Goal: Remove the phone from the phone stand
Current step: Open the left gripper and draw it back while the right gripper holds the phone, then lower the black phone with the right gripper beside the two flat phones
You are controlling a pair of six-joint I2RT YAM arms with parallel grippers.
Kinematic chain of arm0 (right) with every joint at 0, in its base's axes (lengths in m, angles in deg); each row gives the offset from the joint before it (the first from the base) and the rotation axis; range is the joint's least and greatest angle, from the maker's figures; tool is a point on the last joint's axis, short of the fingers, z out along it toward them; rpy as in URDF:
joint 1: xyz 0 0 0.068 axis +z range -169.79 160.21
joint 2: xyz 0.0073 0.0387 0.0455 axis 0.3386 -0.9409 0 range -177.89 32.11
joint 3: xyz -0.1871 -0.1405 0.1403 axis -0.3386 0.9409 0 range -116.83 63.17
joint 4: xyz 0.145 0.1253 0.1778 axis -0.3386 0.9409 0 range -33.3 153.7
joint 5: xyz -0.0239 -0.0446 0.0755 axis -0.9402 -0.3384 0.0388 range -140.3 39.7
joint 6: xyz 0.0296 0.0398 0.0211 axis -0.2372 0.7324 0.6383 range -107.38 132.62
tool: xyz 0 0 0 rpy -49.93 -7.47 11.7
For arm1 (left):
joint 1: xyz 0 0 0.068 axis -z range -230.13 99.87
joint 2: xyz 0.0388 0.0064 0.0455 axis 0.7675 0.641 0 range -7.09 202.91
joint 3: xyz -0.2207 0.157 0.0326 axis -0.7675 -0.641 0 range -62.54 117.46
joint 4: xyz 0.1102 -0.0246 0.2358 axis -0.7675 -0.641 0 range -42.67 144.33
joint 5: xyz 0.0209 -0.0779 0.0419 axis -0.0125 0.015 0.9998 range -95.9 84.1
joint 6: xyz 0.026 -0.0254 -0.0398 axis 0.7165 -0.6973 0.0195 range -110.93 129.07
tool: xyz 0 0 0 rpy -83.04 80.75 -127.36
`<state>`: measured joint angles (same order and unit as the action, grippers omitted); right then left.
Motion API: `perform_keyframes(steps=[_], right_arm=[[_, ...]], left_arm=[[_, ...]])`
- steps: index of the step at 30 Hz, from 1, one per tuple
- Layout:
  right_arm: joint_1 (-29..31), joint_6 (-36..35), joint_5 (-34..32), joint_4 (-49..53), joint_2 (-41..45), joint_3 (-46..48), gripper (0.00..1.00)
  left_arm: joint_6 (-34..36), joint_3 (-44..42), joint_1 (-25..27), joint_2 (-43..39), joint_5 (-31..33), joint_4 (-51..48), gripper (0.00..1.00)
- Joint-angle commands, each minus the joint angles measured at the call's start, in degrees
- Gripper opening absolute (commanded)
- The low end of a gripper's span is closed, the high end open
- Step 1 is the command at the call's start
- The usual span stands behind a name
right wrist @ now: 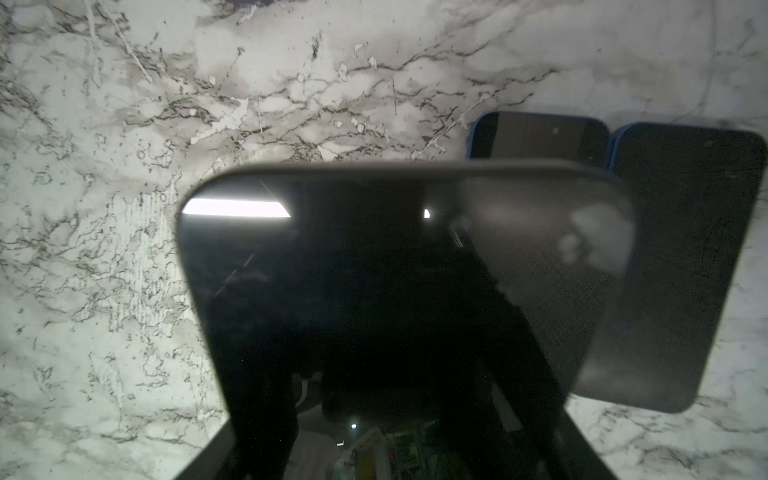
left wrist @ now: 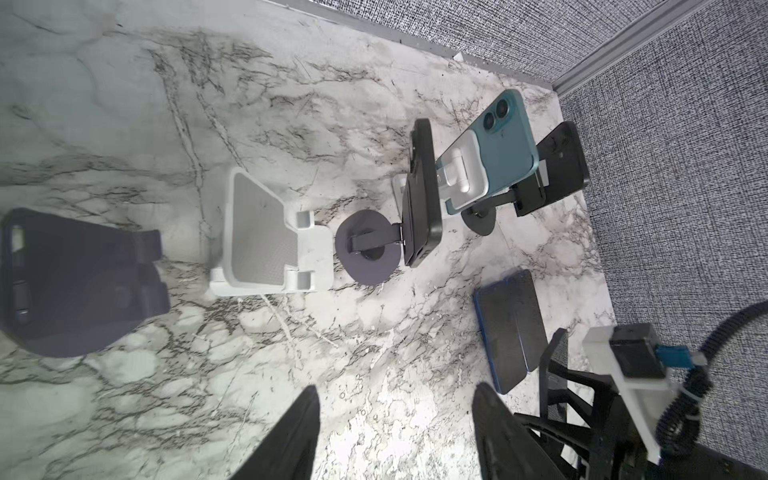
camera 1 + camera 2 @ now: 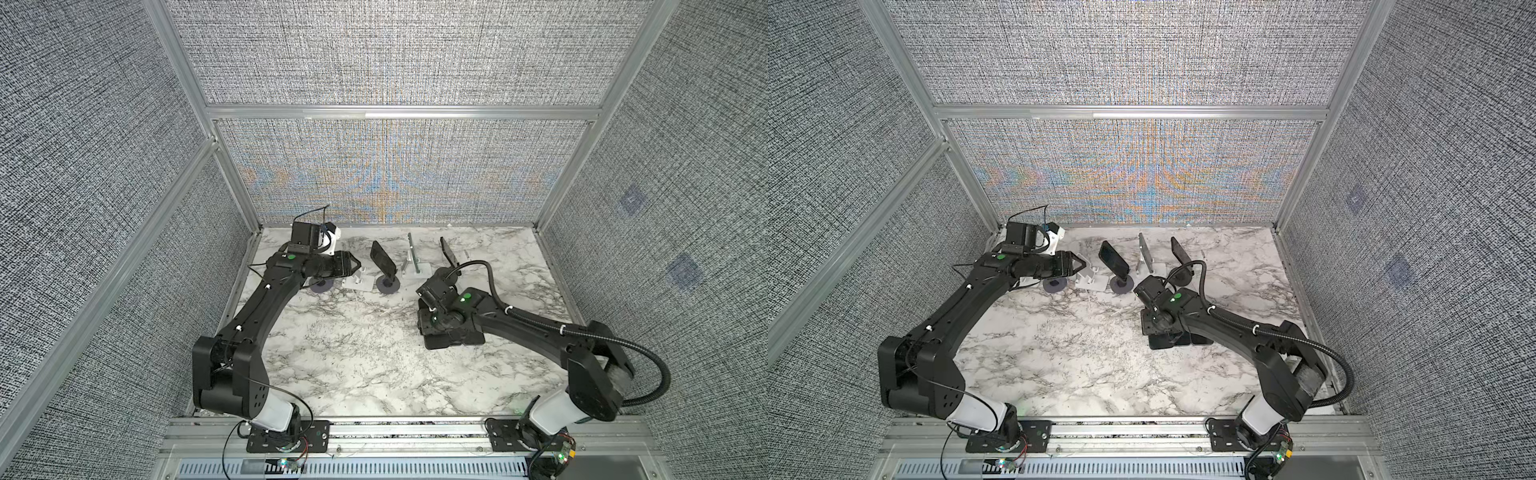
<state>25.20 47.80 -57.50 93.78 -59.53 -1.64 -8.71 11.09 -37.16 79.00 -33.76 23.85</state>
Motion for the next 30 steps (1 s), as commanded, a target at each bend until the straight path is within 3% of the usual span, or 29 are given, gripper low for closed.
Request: perform_keyframes(steps=[1, 7, 30], right_arm=[[-0.3, 0.2, -0.79, -0.35, -2.47, -1.0, 0.06], [-0.84, -0.23, 0.57, -3.11, -6.61, -2.08, 0.08], [-0.82, 0.22, 2.12, -4.1, -15.68, -5.36, 0.34]], left_arm=[[1.77, -0.95, -0.05, -1.9, 2.97, 0.36, 0.59], [1.73, -0.6, -0.05, -1.82, 2.84, -0.6, 0.59], [1.4, -0.41, -0.05, -1.9, 0.91, -0.63, 0.59]])
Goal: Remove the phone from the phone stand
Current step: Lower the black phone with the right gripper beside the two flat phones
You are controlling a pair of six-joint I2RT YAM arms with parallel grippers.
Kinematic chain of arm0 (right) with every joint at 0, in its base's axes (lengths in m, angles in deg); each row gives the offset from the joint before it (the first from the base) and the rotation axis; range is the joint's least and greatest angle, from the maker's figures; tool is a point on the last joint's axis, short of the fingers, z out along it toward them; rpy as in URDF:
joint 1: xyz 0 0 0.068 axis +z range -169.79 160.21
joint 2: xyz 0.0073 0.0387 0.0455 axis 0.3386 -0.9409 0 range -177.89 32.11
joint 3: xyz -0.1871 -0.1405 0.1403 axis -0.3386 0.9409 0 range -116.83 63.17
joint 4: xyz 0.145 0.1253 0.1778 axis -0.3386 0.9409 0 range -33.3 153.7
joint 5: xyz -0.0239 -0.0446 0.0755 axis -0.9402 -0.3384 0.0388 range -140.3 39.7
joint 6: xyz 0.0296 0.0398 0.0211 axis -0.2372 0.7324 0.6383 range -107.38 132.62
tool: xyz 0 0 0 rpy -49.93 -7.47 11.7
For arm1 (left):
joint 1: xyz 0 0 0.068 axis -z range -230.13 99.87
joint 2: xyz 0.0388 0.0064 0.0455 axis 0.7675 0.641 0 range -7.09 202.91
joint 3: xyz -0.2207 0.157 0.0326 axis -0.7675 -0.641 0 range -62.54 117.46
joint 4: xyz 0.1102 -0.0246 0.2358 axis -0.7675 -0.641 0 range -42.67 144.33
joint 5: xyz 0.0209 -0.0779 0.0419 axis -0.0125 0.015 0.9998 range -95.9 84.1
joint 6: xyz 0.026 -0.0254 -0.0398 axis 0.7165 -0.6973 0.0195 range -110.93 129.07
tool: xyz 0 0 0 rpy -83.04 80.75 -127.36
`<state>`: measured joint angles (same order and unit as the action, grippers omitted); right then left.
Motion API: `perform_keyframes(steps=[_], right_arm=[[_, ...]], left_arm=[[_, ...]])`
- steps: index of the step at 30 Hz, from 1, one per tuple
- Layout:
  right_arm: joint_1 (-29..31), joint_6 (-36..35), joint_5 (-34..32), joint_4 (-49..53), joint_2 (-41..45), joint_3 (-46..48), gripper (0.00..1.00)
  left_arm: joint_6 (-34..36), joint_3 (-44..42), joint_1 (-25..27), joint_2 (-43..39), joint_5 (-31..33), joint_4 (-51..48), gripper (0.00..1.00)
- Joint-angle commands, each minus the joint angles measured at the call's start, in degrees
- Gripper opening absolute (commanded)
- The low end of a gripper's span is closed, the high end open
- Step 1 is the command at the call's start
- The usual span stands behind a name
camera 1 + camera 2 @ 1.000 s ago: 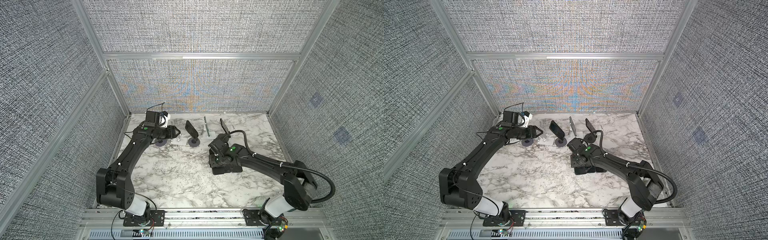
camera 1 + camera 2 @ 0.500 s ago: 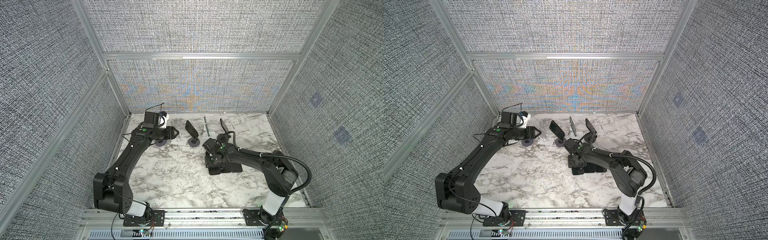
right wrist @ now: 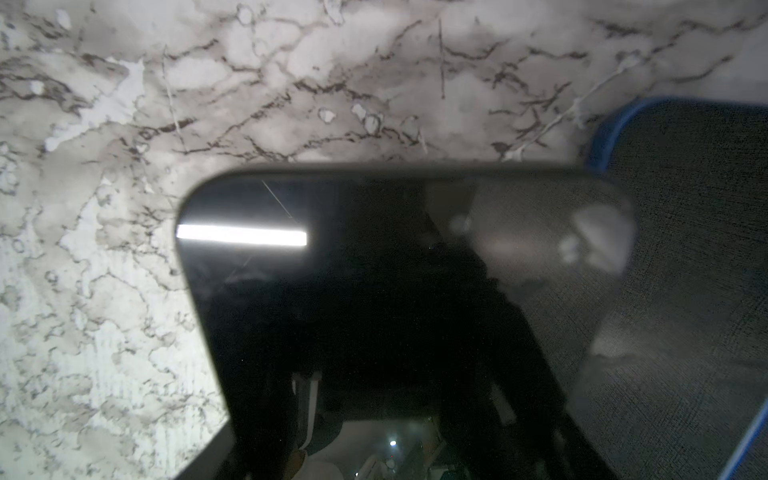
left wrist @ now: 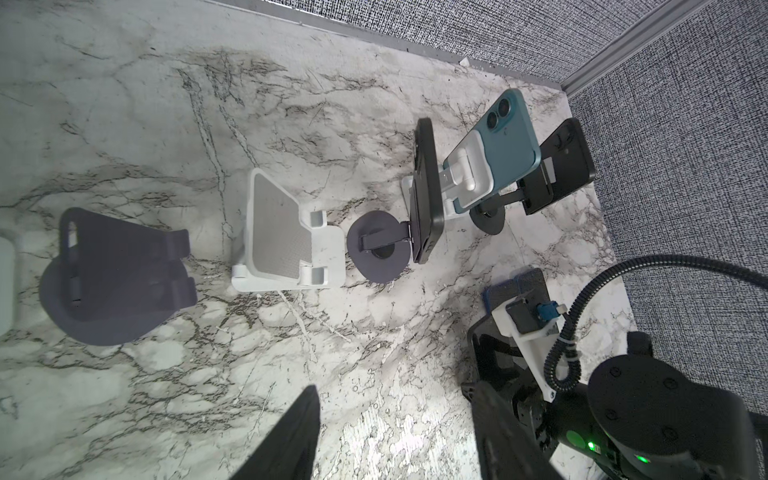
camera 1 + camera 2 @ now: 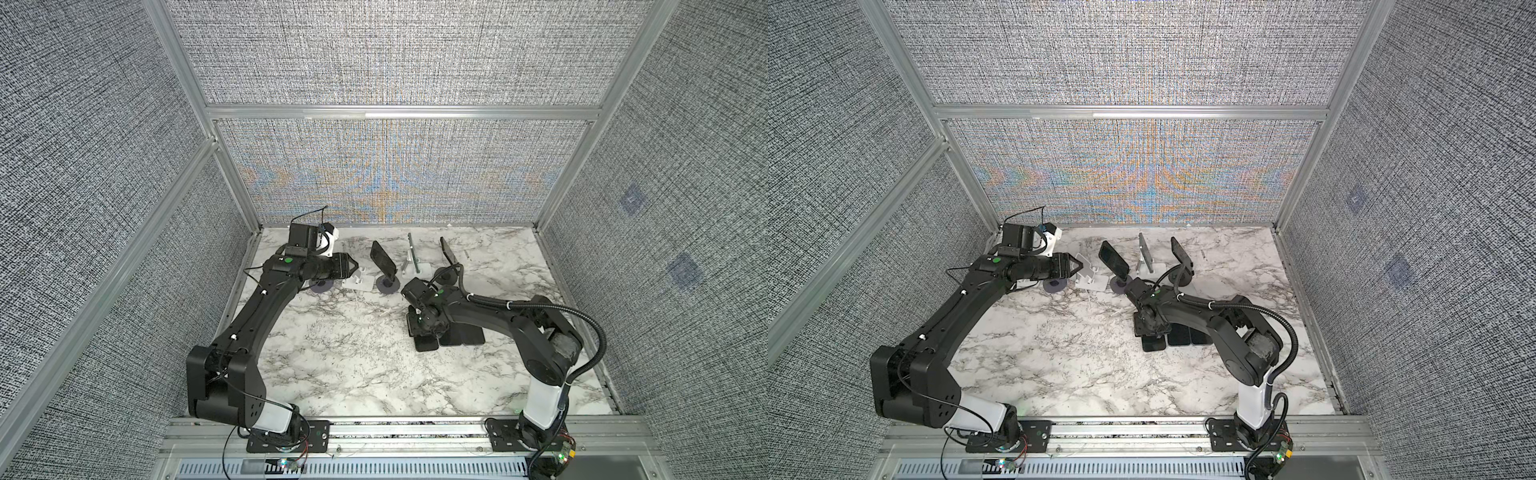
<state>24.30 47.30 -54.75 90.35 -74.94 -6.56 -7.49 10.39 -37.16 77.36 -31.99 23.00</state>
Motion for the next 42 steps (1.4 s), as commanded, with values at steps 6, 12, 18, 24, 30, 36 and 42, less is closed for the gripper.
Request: perform_keyframes(steps=[6, 12, 18, 24, 30, 36, 42], right_arm=[[0.05, 1.21, -1.0, -1.08, -1.32, -0.23, 0.45], [0.12, 1.33, -1.35, -1.22, -2.11, -0.14, 0.54], [0.12, 1.47, -1.35, -1.52, -3.25, -0.23, 0.62], [0.21, 1.65, -1.03, -1.83, -4.15, -0.14, 0.66], [0.29, 1.75, -1.02, -1.79, -4.47, -0.14, 0.71], [0.57, 1.78, -1.0, -1.85, -4.51, -0.14, 0.71], [1.63, 1.28, -4.59, 1.08, -0.48, -1.52, 0.71]], left_arm=[[0.23, 0.29, -0.05, -0.41, -1.11, 0.25, 0.59], [0.23, 0.29, -0.1, -0.46, -1.3, 0.32, 0.59], [0.3, 0.29, -0.05, -0.53, -1.56, 0.34, 0.59], [0.39, 0.29, -0.05, -0.68, -1.52, 0.33, 0.59], [0.62, 0.37, -0.05, -0.46, -1.54, 0.02, 0.59], [0.6, 0.29, -0.05, -0.73, -1.51, 0.2, 0.59], [0.64, 0.38, -0.05, -0.71, -1.58, 0.1, 0.59]])
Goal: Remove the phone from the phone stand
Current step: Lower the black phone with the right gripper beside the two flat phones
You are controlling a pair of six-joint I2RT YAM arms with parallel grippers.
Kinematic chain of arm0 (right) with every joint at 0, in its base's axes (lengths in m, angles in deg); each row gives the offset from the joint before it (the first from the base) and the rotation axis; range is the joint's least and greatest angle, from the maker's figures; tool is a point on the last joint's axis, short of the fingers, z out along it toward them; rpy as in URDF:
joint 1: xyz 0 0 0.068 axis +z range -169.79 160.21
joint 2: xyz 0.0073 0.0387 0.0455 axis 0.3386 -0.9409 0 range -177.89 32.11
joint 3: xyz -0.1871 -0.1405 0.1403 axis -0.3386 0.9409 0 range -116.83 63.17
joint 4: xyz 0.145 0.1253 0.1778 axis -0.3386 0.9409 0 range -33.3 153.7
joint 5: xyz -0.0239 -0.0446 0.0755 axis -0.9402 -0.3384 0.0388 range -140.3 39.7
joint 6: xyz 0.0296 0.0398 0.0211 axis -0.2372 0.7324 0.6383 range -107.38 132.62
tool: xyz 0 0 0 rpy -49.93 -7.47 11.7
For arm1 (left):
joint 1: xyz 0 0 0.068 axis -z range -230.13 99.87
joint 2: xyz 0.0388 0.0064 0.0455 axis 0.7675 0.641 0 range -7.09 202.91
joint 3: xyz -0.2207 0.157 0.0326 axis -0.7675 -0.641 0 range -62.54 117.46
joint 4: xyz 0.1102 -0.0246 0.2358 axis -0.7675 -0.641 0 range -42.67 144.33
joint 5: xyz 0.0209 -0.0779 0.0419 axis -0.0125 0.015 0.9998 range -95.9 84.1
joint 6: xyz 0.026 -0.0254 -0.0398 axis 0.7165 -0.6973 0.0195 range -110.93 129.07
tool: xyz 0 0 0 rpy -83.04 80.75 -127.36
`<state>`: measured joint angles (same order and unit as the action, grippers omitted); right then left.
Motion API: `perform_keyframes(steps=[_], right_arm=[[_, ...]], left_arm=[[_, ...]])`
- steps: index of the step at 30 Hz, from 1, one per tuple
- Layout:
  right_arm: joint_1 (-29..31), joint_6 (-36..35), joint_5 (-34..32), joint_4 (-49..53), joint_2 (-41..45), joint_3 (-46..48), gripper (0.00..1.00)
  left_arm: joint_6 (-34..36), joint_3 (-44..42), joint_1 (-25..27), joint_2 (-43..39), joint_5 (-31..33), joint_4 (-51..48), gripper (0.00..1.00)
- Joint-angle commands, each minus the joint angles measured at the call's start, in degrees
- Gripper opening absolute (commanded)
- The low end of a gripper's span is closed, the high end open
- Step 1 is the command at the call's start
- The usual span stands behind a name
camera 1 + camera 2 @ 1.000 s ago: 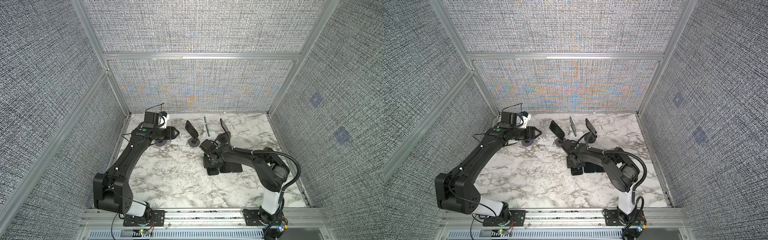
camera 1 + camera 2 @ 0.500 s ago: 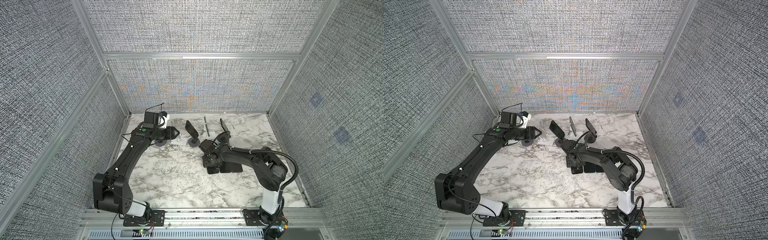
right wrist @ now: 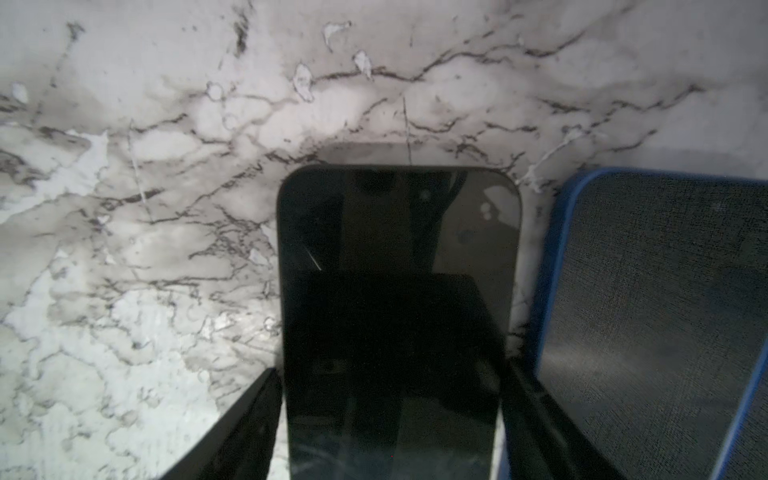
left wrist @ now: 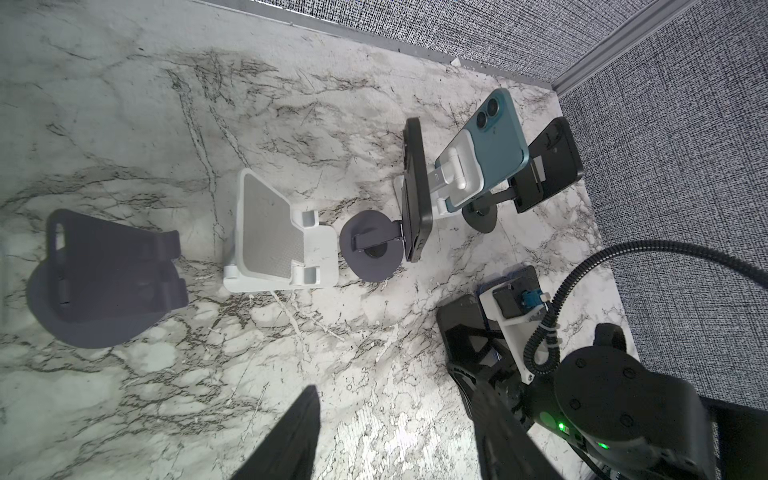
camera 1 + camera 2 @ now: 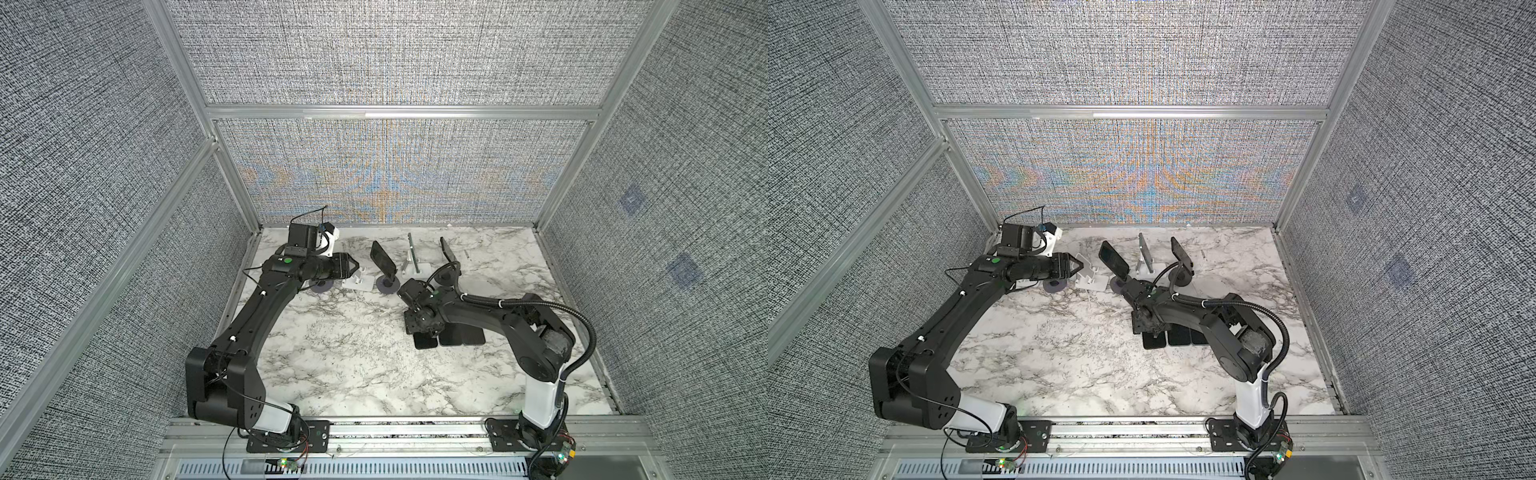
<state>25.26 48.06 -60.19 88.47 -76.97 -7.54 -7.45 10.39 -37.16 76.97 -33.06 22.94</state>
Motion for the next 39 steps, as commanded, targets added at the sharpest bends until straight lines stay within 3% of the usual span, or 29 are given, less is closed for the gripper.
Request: perform_keyframes(steps=[1, 8, 13, 20, 39], right_arm=[[1.05, 0.19, -0.31, 4.12, 2.39, -0.97, 0.71], [5.41, 0.7, -3.9, 4.29, 4.76, -3.36, 0.68], [7.8, 1.44, -0.54, -0.83, 2.27, -5.32, 0.52], [8.74, 1.98, 0.48, -3.5, -1.94, -6.29, 0.4], [6.19, 2.55, -0.52, -4.44, -3.46, -1.66, 0.4]], left_arm=[[0.61, 0.38, -0.05, -0.42, -0.48, 0.12, 0.59], [0.63, 0.37, -0.05, -0.5, -0.36, 0.2, 0.59], [0.8, 0.37, -0.05, -0.48, -0.36, 0.15, 0.59], [0.8, 0.37, -0.01, -0.55, -0.46, 0.17, 0.59], [0.79, 0.38, -0.03, -0.55, -0.54, 0.07, 0.59]])
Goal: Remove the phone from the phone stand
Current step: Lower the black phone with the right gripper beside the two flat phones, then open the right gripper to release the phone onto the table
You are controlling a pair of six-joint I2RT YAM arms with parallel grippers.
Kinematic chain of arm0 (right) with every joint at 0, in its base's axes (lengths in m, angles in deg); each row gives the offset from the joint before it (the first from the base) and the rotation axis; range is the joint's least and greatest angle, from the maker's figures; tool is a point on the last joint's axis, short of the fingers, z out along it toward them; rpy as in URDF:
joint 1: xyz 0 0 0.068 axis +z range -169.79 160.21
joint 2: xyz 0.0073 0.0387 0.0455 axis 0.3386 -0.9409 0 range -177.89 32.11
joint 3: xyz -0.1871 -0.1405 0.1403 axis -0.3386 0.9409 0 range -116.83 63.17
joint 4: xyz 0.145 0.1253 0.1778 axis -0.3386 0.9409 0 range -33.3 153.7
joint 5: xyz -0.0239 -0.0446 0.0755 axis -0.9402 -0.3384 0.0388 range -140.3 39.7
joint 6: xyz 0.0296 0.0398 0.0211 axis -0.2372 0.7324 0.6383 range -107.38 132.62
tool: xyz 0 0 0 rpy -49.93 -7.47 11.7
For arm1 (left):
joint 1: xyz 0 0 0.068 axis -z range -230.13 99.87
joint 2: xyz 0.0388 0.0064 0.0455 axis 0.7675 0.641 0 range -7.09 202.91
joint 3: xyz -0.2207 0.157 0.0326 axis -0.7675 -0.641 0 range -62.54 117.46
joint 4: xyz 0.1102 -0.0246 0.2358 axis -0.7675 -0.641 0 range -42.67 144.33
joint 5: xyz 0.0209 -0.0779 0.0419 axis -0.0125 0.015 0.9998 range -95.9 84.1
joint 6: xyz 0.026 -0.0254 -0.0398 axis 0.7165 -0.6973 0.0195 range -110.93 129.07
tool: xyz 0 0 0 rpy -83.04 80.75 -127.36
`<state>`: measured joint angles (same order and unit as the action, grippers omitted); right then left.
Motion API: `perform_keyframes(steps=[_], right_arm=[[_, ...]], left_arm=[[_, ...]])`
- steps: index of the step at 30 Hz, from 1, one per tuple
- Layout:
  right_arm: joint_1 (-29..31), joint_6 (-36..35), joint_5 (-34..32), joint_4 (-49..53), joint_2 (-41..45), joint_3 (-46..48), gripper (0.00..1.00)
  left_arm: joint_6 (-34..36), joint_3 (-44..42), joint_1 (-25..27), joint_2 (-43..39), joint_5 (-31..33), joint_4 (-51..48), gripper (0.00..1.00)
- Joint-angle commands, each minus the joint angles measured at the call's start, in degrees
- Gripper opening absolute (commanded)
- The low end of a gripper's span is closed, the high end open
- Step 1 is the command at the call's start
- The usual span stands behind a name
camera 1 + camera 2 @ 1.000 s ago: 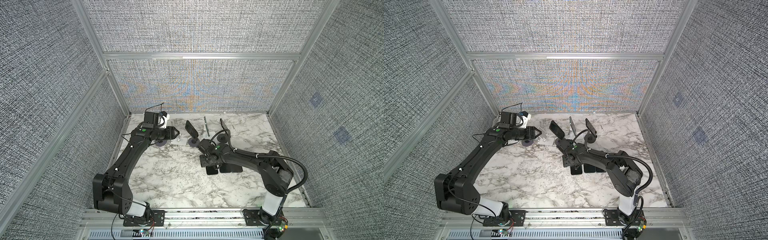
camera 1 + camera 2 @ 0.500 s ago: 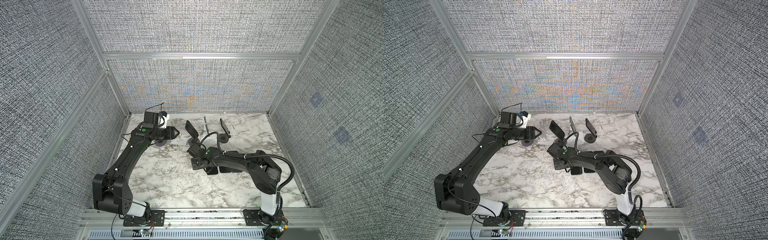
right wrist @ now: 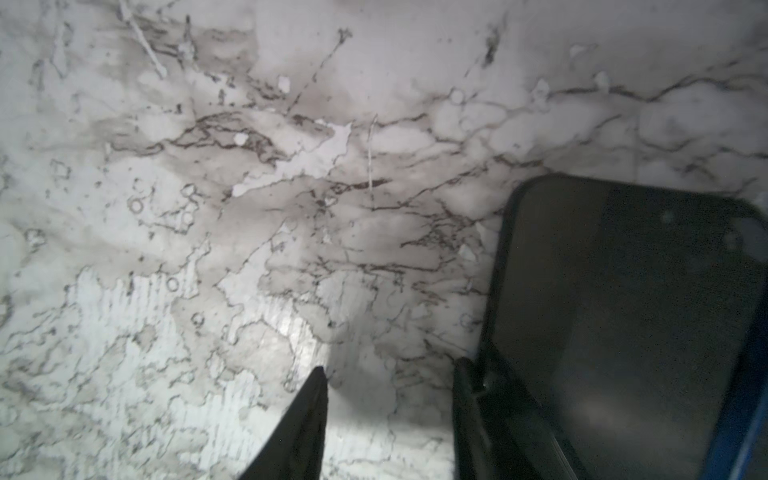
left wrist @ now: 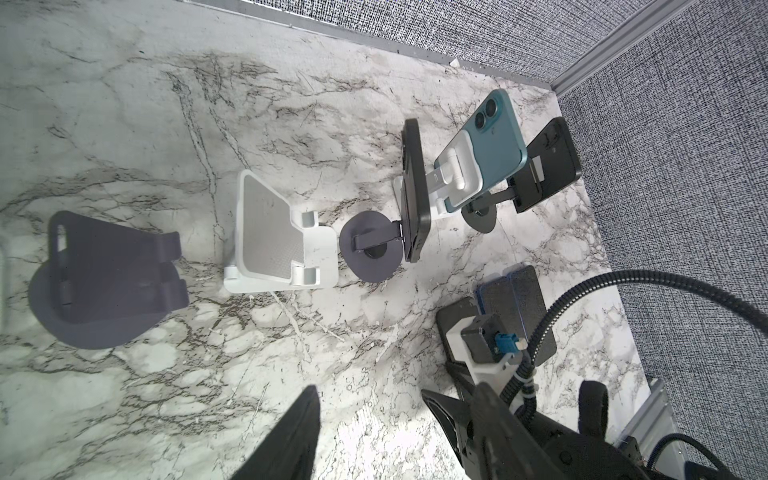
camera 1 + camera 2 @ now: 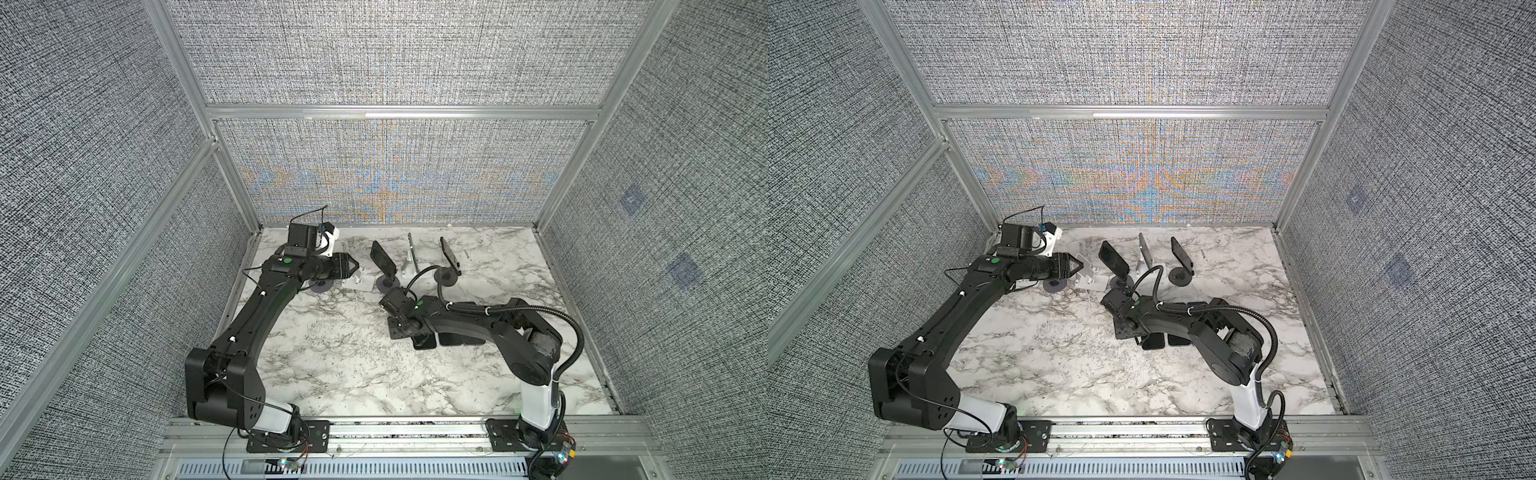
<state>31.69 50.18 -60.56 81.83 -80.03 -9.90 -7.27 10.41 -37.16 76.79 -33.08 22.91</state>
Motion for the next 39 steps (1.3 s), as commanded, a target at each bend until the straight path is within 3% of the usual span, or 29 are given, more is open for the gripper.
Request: perform_keyframes(steps=[1, 16, 31, 39], right_arm=[[-0.41, 0.39, -0.35, 2.29, -0.3, 0.75, 0.4], [-1.21, -1.25, -0.21, 2.17, 0.29, 2.06, 0.4], [-1.39, -9.33, 1.91, 5.45, -0.78, -0.5, 0.42], [-1.44, -9.86, 2.14, 6.69, -1.6, 0.0, 0.42]], left_arm=[[0.7, 0.35, -0.07, -0.44, -0.51, 0.05, 0.59], [0.73, 0.35, -0.05, -0.55, -0.44, 0.05, 0.59], [0.92, 0.35, -0.03, -0.57, -0.39, -0.04, 0.59], [1.03, 0.35, -0.04, -0.18, 0.1, -0.19, 0.59]])
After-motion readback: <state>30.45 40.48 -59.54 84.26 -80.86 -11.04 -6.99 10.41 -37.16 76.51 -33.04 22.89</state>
